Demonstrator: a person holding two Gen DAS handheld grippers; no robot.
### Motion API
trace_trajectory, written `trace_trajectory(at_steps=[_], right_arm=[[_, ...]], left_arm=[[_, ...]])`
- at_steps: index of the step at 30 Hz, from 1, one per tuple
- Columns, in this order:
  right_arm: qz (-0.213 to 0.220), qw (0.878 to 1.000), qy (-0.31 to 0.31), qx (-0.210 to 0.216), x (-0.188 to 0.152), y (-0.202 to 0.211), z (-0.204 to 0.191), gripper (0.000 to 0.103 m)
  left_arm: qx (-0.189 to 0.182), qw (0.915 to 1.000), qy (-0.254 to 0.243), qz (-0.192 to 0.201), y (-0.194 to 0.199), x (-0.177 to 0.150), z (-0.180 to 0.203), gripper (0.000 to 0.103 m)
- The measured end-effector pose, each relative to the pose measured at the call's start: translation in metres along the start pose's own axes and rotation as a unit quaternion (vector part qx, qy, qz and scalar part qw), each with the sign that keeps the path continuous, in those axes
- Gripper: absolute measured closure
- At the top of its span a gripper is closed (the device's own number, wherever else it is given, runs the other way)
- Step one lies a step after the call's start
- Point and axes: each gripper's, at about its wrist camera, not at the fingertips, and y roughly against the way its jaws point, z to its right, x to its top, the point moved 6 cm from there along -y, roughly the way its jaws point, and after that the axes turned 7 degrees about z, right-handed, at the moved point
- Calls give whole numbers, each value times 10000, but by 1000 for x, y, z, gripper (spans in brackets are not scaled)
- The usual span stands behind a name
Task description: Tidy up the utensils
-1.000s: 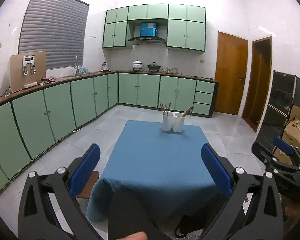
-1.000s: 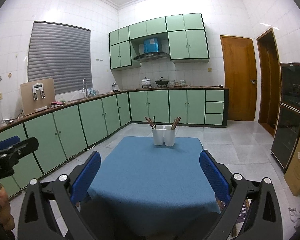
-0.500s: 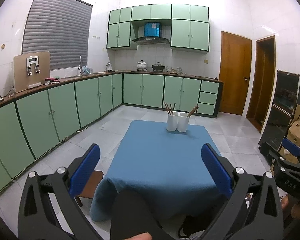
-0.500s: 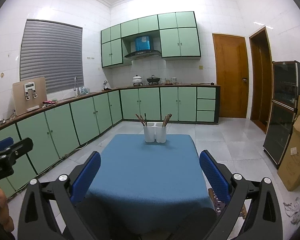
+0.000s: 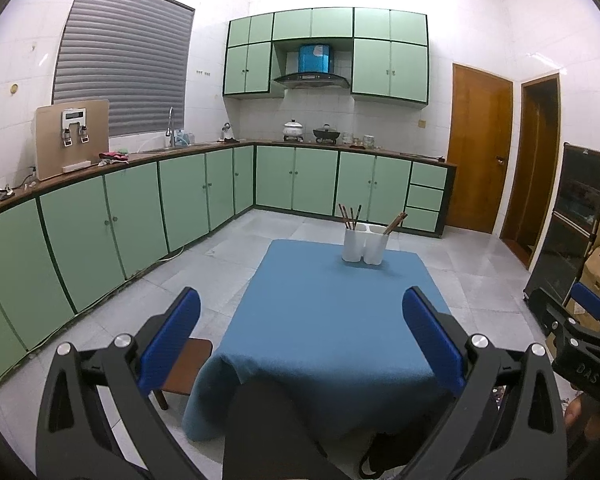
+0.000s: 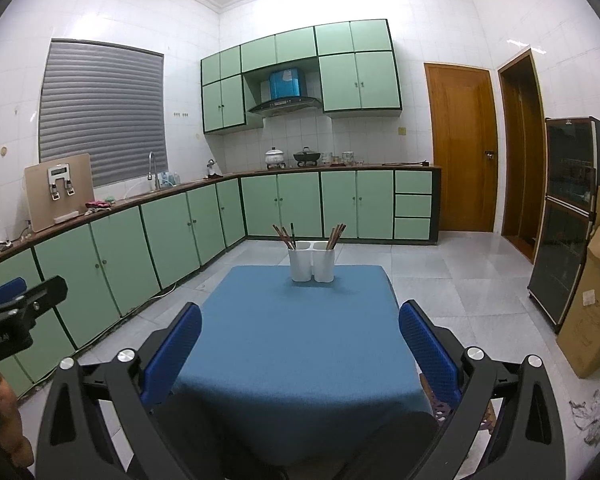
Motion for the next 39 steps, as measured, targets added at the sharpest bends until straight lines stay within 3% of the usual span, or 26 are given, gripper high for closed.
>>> trace_trajectory(at_steps=[39], right_arm=[[102,9999,-93,-89,-1,5,7,6]], left_arm=[[73,10000,-22,45,0,1,-7,5]])
